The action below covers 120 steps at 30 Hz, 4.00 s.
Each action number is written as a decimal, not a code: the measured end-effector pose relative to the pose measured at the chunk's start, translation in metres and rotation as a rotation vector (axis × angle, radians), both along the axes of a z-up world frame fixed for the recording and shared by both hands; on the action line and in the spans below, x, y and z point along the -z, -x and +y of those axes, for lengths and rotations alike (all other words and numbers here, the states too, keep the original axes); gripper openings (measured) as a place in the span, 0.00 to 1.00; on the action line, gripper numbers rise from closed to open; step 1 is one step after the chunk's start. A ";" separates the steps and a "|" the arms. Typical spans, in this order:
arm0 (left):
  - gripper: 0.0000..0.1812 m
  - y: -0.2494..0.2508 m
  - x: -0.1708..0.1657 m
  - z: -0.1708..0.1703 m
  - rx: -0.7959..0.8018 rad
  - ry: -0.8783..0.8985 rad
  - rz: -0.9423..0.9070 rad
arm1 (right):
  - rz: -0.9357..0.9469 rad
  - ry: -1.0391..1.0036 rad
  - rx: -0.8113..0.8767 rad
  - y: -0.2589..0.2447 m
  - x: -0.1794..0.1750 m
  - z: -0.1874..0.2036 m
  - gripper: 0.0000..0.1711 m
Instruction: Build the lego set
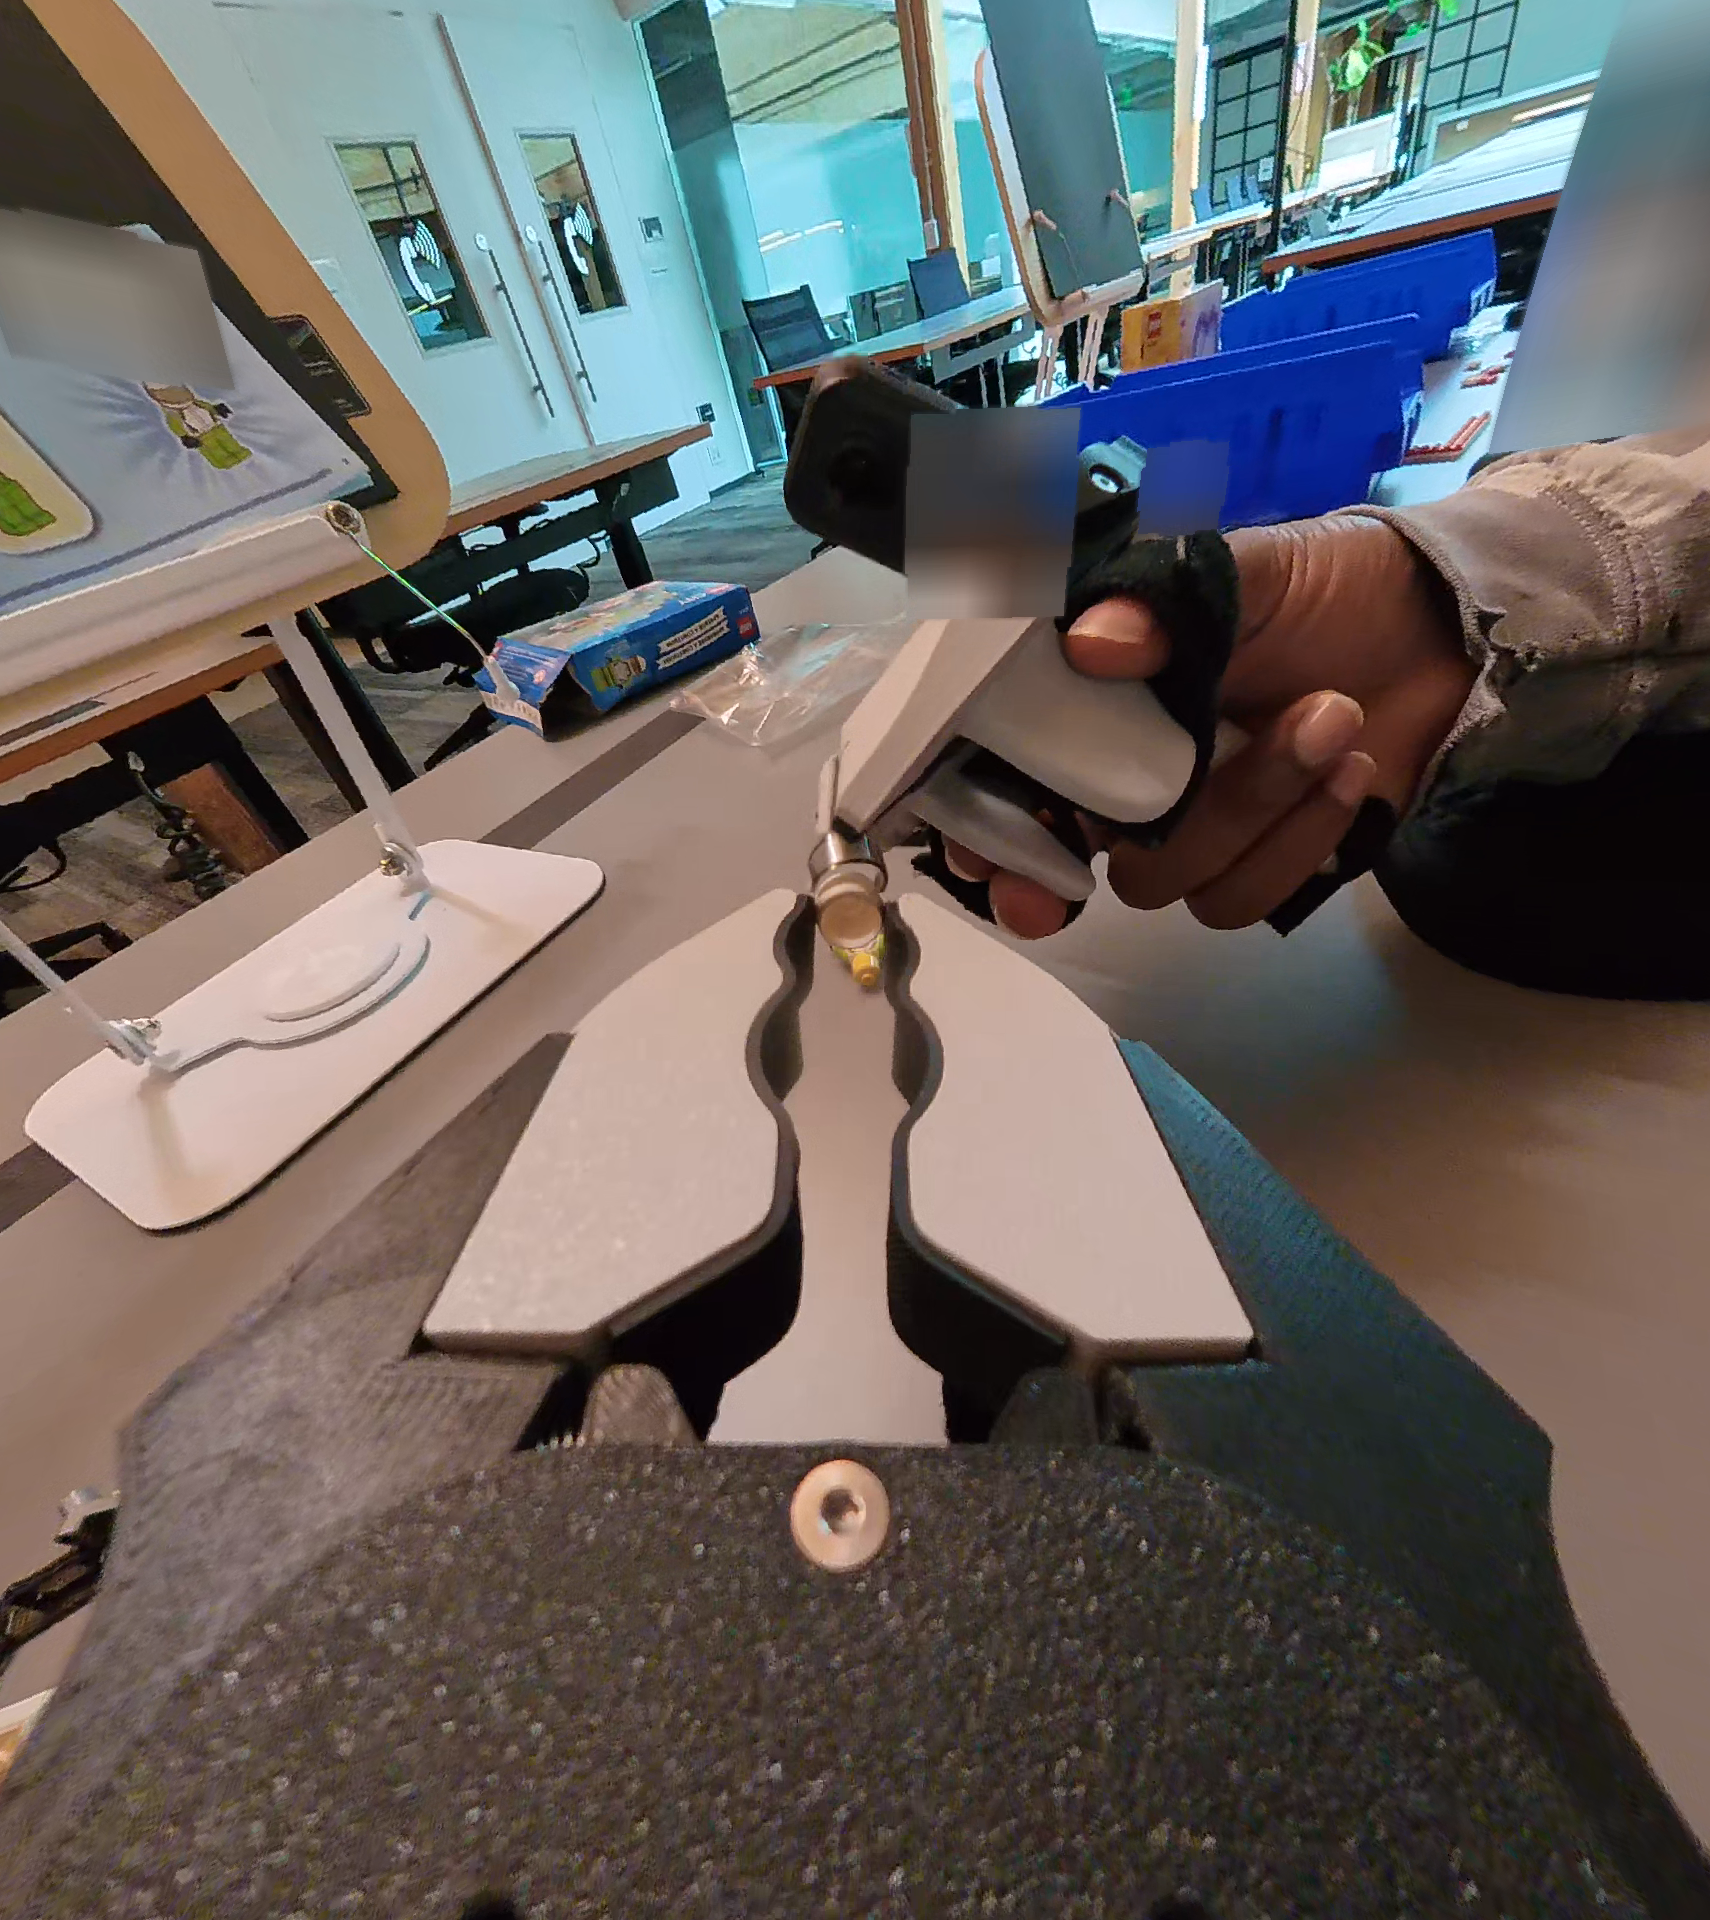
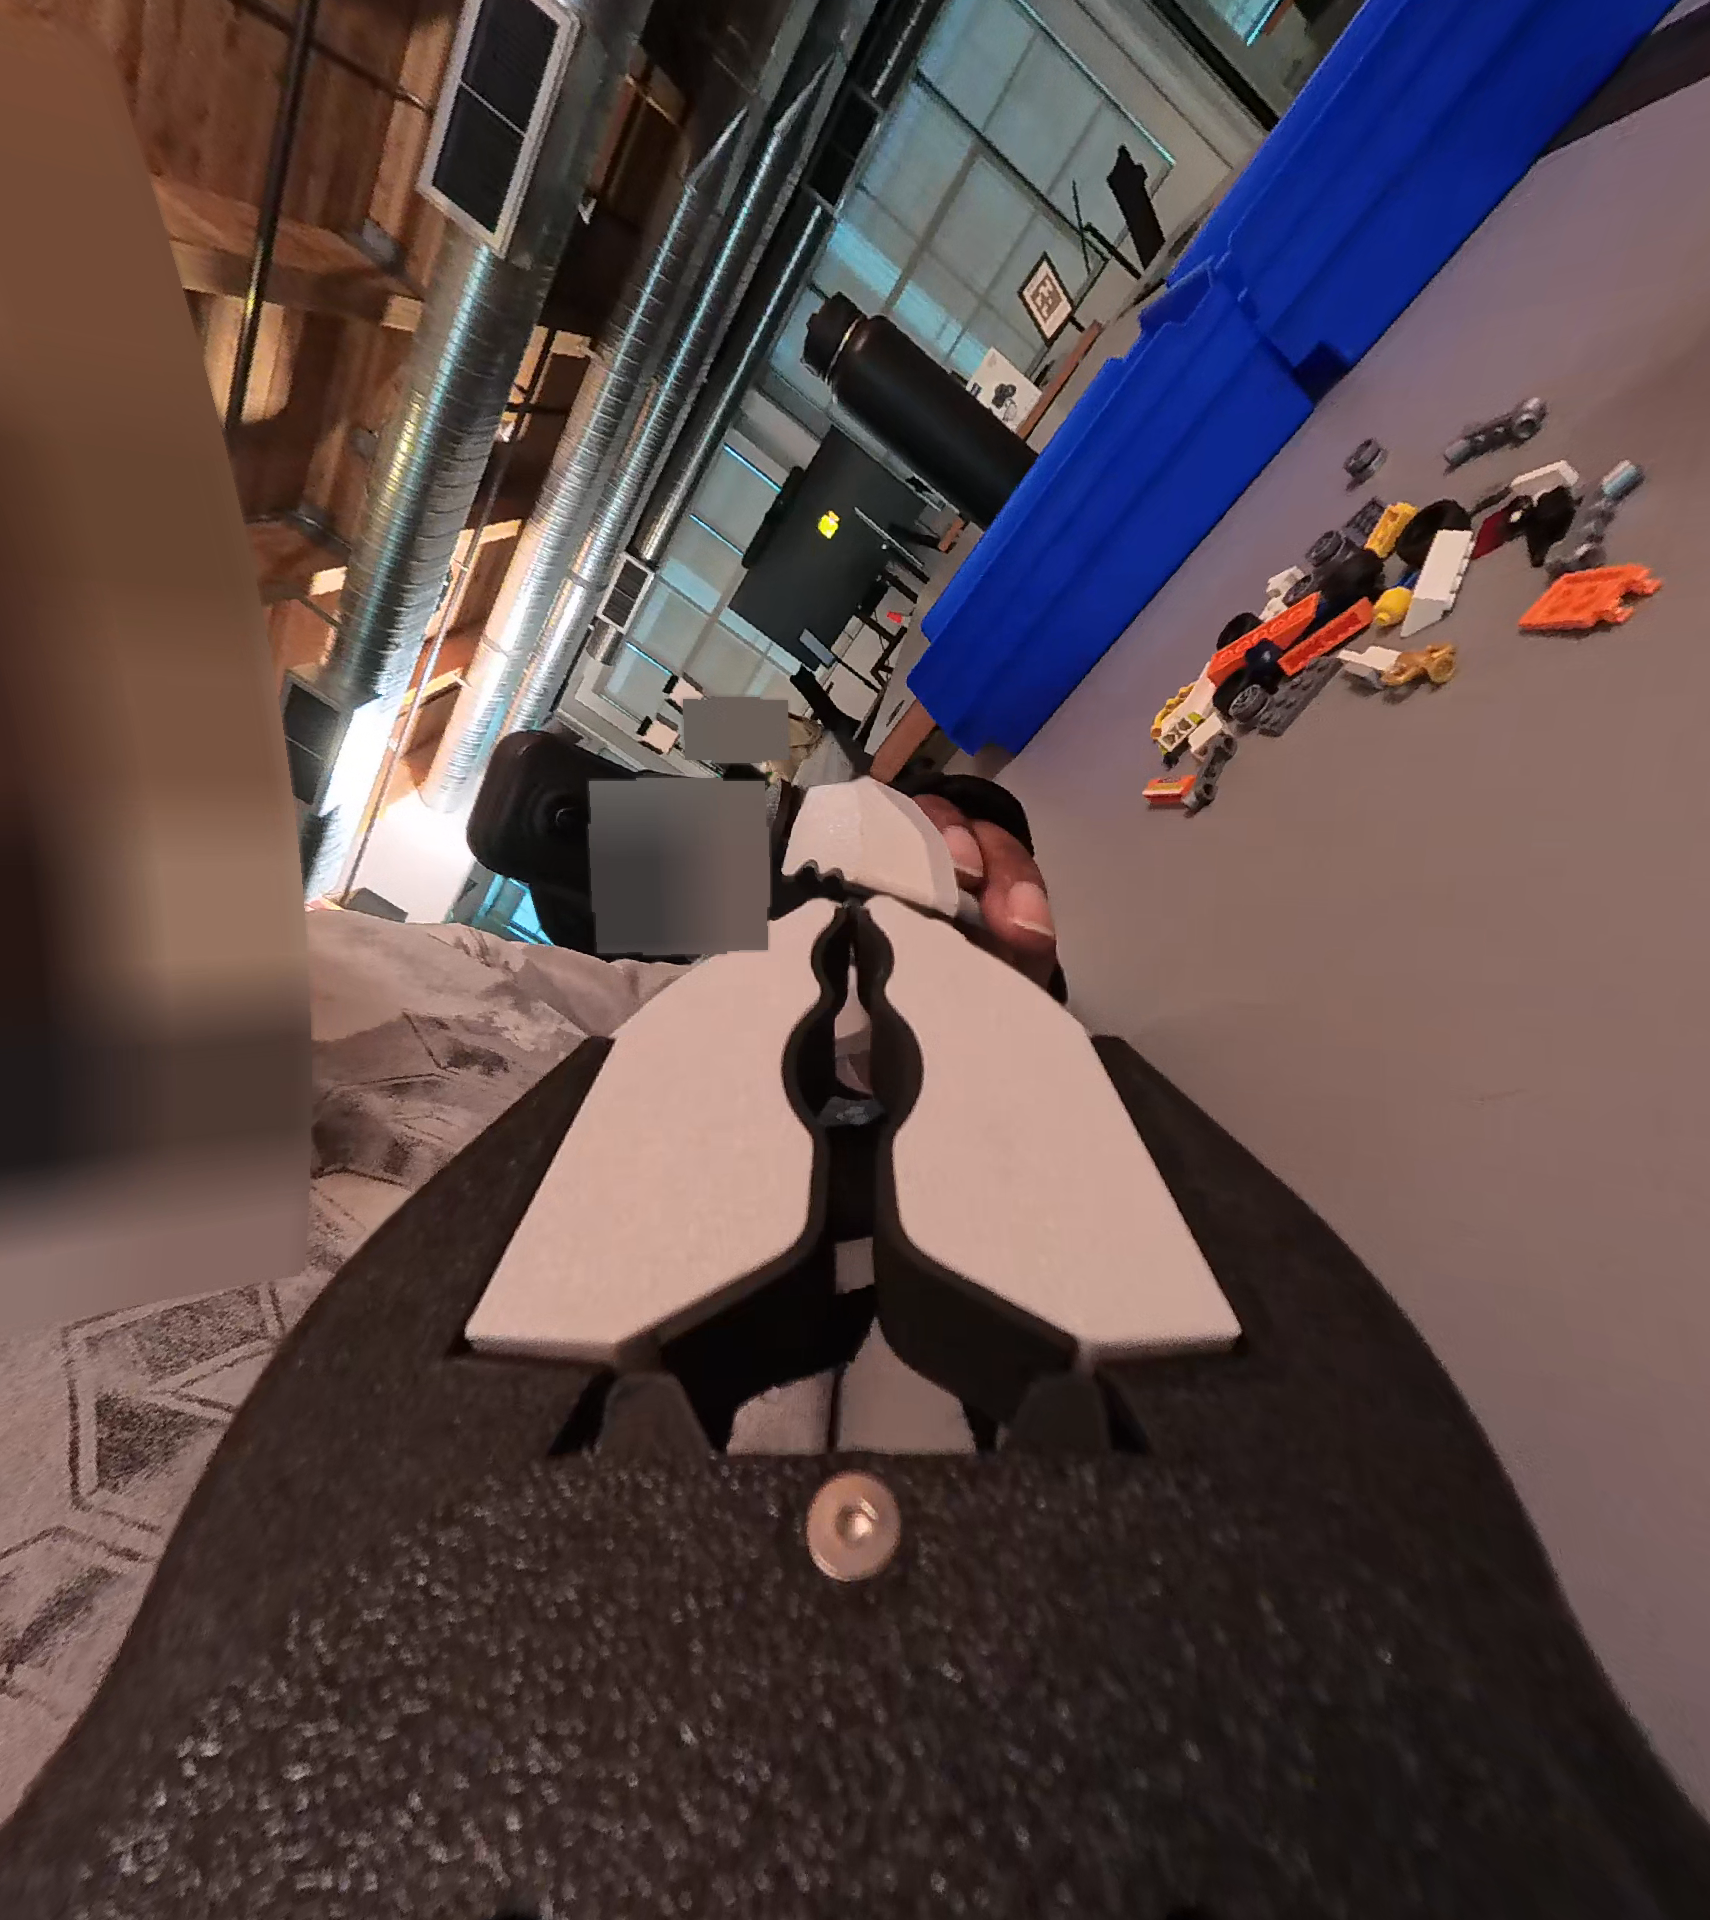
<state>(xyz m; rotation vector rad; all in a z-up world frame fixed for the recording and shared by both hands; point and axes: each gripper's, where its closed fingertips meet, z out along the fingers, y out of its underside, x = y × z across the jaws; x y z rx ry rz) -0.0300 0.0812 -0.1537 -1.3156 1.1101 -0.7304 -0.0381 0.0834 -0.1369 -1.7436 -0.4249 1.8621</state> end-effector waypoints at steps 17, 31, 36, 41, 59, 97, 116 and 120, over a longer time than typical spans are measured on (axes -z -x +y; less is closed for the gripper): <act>0.07 0.003 -0.013 -0.005 -0.012 -0.116 -0.041 | 0.050 0.042 0.008 -0.001 -0.008 -0.003 0.00; 0.07 0.011 -0.043 -0.015 0.009 -0.164 -0.205 | 0.009 -0.078 0.007 0.007 -0.035 -0.010 0.01; 0.07 0.013 -0.047 -0.015 0.012 -0.149 -0.231 | 0.000 -0.092 0.017 0.008 -0.038 -0.010 0.01; 0.07 0.014 -0.051 -0.016 0.015 -0.147 -0.252 | -0.004 -0.103 0.022 0.009 -0.041 -0.010 0.02; 0.07 0.017 -0.062 -0.027 0.038 -0.216 -0.296 | 0.083 -0.060 -0.045 0.013 -0.046 -0.020 0.09; 0.07 -0.004 -0.040 -0.026 0.059 -0.264 -0.178 | 0.181 -0.043 -0.036 0.002 -0.028 -0.035 0.00; 0.07 0.003 -0.038 -0.032 0.072 -0.246 -0.160 | 0.184 -0.041 -0.036 0.002 -0.025 -0.035 0.00; 0.07 0.004 -0.038 -0.032 0.072 -0.243 -0.157 | 0.184 -0.042 -0.035 0.002 -0.024 -0.034 0.00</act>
